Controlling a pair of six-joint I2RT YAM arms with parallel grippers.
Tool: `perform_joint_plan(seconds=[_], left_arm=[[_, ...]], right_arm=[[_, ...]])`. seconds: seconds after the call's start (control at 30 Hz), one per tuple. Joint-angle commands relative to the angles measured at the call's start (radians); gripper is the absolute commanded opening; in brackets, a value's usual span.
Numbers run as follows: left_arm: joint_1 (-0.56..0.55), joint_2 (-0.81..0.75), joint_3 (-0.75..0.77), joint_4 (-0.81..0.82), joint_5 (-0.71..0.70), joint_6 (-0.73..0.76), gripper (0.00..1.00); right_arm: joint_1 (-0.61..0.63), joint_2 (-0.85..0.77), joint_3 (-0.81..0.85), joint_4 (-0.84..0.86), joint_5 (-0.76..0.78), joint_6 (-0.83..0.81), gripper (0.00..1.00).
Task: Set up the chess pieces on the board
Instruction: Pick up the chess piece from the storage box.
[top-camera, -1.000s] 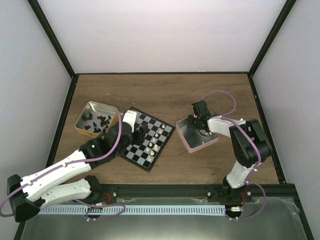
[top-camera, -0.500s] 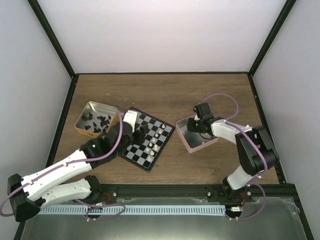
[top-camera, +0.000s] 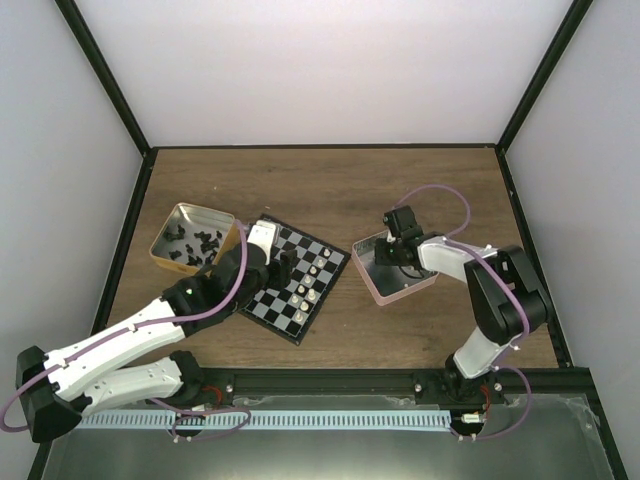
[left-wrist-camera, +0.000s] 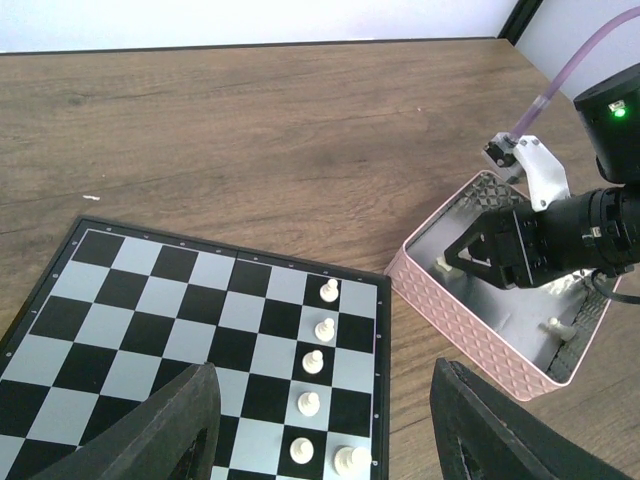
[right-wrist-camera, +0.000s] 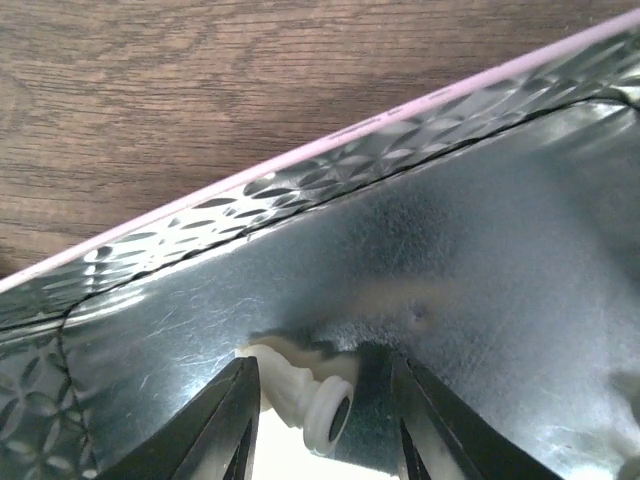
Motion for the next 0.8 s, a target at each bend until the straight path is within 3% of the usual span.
perform_joint_plan(seconds=[0.0,0.47,0.77], left_arm=[[0.003,0.004,-0.011,0.019,-0.003,0.006,0.60],[0.004,0.011,-0.011,0.017,-0.006,0.004,0.60],[0.003,0.011,-0.011,0.017,-0.007,0.004,0.60]], right_arm=[[0.021,0.026,0.043,-0.049,0.079,-0.037,0.37],[0.065,0.086,0.072,-0.061,0.112,-0.032,0.20],[0.074,0.016,0.033,-0.067,0.055,-0.016,0.25]])
